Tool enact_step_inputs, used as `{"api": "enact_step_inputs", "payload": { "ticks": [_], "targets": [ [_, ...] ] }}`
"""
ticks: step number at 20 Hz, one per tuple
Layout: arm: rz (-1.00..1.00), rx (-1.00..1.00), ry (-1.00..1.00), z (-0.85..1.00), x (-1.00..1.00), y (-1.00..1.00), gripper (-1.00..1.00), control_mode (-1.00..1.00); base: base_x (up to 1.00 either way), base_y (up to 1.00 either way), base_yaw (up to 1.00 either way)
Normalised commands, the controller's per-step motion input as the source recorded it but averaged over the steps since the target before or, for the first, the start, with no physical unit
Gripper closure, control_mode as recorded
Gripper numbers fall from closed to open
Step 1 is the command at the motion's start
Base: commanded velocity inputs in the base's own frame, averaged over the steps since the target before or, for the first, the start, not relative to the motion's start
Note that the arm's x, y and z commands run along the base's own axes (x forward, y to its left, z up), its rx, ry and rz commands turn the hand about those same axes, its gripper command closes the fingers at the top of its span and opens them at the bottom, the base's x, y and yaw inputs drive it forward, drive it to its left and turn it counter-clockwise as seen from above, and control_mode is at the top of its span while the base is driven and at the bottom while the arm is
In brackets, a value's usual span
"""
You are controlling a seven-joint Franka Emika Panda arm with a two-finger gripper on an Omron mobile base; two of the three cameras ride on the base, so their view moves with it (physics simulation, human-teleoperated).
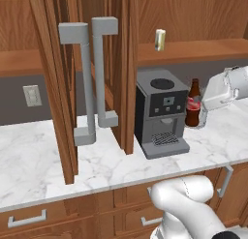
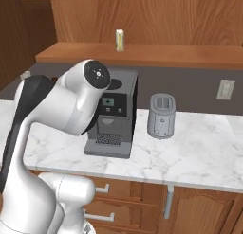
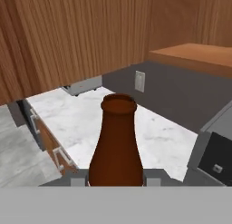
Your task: Sort all alcoholic drinks to one cabinet, and non-alcoholic drinks to the other.
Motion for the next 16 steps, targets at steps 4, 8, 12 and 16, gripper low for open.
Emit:
{"api": "enact_step_inputs", "payload": {
  "ticks": [4,8,12,16],
  "targets": [
    [-0.02,0.0,-0.14,1.0,0.0,-0.23,1.0,-1.0,0.0,0.0,0.0],
    [-0.04,0.0,-0.12,0.84,0.16,-0.01,1.0,-1.0,0.0,0.0,0.0],
    [-0.06,0.0,-0.09,0.53,0.51,0.0,1.0,-1.0,0.0,0.0,0.0],
    [-0.05,0.0,-0.07,0.35,0.75,0.0,1.0,-1.0,0.0,0.0,0.0]
  ]
}}
